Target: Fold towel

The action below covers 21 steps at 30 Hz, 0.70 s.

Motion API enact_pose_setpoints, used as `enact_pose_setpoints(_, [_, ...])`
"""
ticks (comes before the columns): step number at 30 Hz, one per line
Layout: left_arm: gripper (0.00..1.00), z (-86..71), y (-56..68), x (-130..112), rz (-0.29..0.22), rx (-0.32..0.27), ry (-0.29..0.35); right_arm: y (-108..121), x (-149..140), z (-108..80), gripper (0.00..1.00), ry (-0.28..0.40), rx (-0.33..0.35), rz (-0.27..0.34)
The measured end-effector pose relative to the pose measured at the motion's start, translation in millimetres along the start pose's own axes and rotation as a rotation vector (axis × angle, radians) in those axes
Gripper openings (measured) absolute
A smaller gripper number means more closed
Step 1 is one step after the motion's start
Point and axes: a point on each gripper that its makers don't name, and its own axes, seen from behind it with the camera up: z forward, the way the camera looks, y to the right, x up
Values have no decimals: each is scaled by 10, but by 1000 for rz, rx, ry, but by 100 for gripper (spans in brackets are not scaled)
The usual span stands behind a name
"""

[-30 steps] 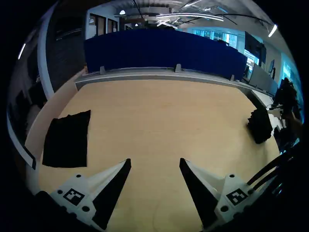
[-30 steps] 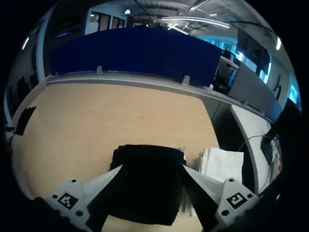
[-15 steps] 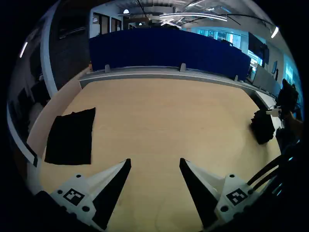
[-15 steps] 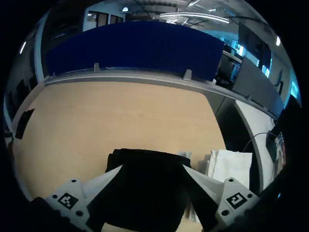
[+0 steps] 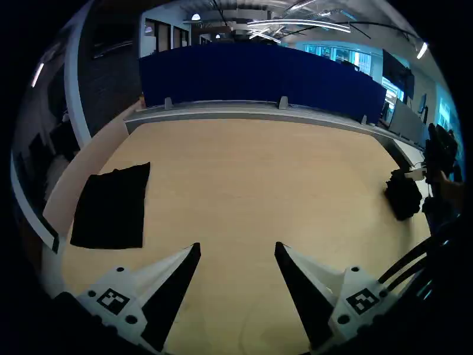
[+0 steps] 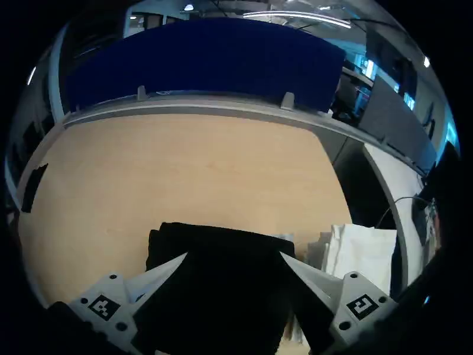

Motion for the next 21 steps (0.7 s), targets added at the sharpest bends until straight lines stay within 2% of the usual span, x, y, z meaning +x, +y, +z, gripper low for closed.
enact_pose_setpoints(6, [93,16,7,16,-1,-2,2,-19,89,-127,100,26,2,0])
enact_pose_setpoints(15, [93,18,8,61,-3,-11,8,-61,181,-476,100,88,-15,-2])
enact_pose_setpoints(21, [93,18,34,82,7,-22,12,-109,234,-654,100,153,-28,30])
